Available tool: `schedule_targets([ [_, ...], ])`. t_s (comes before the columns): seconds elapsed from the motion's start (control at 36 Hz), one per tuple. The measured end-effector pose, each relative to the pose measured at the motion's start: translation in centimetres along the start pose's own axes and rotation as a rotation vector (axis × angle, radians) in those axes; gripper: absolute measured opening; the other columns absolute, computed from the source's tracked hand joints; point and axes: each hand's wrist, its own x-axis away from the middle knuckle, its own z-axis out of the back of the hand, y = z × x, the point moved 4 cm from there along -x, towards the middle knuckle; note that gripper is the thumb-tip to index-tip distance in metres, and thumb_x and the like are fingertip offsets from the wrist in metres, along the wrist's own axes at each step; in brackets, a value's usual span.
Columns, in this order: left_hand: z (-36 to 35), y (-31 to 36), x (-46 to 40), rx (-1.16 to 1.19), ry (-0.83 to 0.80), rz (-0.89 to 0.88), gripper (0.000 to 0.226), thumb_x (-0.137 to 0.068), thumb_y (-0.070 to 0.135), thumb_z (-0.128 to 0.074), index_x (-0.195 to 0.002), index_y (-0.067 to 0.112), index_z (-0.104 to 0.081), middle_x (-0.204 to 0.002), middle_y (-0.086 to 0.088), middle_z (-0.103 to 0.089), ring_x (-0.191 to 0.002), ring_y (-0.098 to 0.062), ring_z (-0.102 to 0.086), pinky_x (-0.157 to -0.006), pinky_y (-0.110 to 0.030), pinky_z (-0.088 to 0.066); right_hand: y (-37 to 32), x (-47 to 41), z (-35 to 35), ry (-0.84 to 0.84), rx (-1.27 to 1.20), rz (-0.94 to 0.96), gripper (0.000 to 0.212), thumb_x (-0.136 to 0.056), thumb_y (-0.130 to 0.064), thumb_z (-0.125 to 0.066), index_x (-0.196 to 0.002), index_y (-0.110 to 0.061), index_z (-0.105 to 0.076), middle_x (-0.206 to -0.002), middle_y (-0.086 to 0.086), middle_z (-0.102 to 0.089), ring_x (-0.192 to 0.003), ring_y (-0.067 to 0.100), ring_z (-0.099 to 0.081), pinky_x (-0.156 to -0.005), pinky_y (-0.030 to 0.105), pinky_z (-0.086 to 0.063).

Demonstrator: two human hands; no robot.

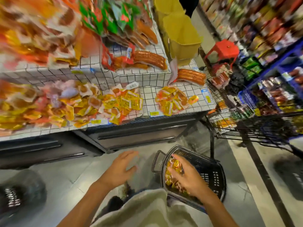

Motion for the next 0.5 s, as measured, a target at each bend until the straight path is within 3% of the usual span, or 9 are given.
schedule_targets([
  [0.08,3.5,-2.7,0.4,0.011,0.035,-0.016,0.055,-0.1,0.025,-0.058,-0.151,0.024,-0.037,-0.156,0.013,-0.028,-0.145,-0.006,-0.024,-0.116,-0.011,-0.014,-3.2,-1.5,-2.3,0.018,0.057,0.01,0.064,-0.094,-0.052,-0.063,-0.152,-0.032,-0.042,-0.155,-0.013,-0.042,-0.144,0.005,-0.037,-0.12,0.03,-0.032],
  [0.17,6.8,-5.3,0.7,0.009,0.062,-0.023,0.056,-0.098,0.02,-0.06,-0.15,0.022,-0.04,-0.156,0.005,-0.035,-0.147,-0.015,-0.029,-0.121,-0.028,-0.021,-5.7,-2.4,-4.3,0.019,0.075,-0.005,0.065,-0.095,-0.051,-0.063,-0.153,-0.029,-0.041,-0.157,-0.01,-0.042,-0.145,0.007,-0.036,-0.121,0.031,-0.03],
  [0.36,11.4,-8.5,0.8,-0.008,0.152,-0.071,0.052,-0.096,0.02,-0.064,-0.146,0.021,-0.047,-0.152,0.002,-0.041,-0.144,-0.017,-0.034,-0.116,-0.023,-0.021,-8.5,-2.8,-6.2,0.033,0.074,-0.035,0.062,-0.097,-0.046,-0.062,-0.153,-0.028,-0.04,-0.152,-0.016,-0.04,-0.141,0.003,-0.037,-0.119,0.028,-0.032],
  [0.5,12.3,-8.1,-1.0,-0.026,0.102,-0.116,0.056,-0.098,0.021,-0.062,-0.15,0.023,-0.041,-0.158,0.005,-0.033,-0.149,-0.017,-0.024,-0.122,-0.034,-0.022,-7.7,-3.4,-5.0,0.098,-0.027,-0.114,0.059,-0.096,-0.044,-0.065,-0.149,-0.031,-0.044,-0.139,-0.018,-0.051,-0.133,0.006,-0.049,-0.1,0.006,-0.037],
])
